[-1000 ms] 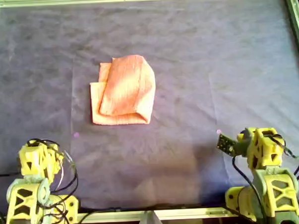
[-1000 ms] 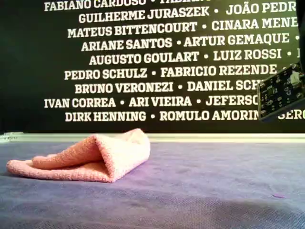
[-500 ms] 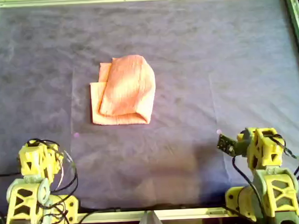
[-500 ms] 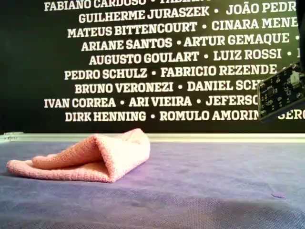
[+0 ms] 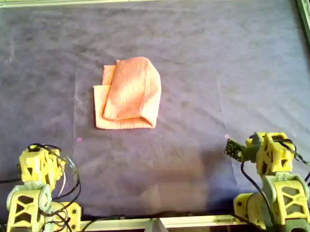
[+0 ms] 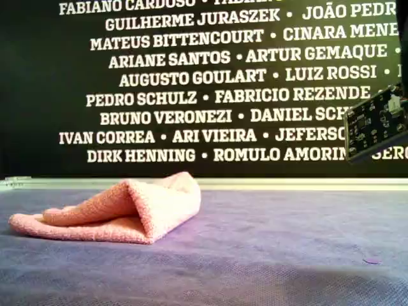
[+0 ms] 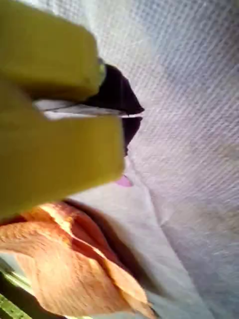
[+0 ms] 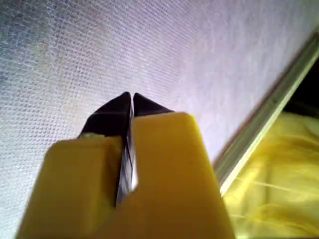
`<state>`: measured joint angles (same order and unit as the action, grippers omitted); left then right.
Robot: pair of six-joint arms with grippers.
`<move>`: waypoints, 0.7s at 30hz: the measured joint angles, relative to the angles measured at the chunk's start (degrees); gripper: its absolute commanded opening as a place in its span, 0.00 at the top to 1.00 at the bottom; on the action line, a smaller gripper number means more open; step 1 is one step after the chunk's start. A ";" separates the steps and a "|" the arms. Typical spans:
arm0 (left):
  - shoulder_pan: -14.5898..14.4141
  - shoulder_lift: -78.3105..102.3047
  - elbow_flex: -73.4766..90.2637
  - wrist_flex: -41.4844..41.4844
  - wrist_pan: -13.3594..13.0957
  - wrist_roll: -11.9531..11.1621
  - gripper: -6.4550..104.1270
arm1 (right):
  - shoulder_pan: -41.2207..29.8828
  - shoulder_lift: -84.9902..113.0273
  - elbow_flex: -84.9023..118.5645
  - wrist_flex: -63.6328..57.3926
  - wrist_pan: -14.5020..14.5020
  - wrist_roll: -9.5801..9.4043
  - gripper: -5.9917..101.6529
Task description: Fold a cloth
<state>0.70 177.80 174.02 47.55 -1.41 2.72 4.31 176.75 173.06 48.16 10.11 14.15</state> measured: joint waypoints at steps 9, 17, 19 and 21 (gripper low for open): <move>0.97 0.00 0.00 0.00 0.00 0.00 0.96 | 0.00 0.00 0.00 0.00 0.00 0.00 0.94; 0.97 0.00 0.00 0.00 0.00 0.00 0.96 | 0.00 0.00 0.00 0.00 0.00 0.00 0.94; 0.97 0.00 0.00 0.00 0.00 0.00 0.96 | 0.00 0.00 0.00 0.00 0.00 0.00 0.94; 0.97 0.00 0.00 0.00 0.00 0.00 0.96 | 0.00 0.00 0.00 0.00 0.00 0.00 0.94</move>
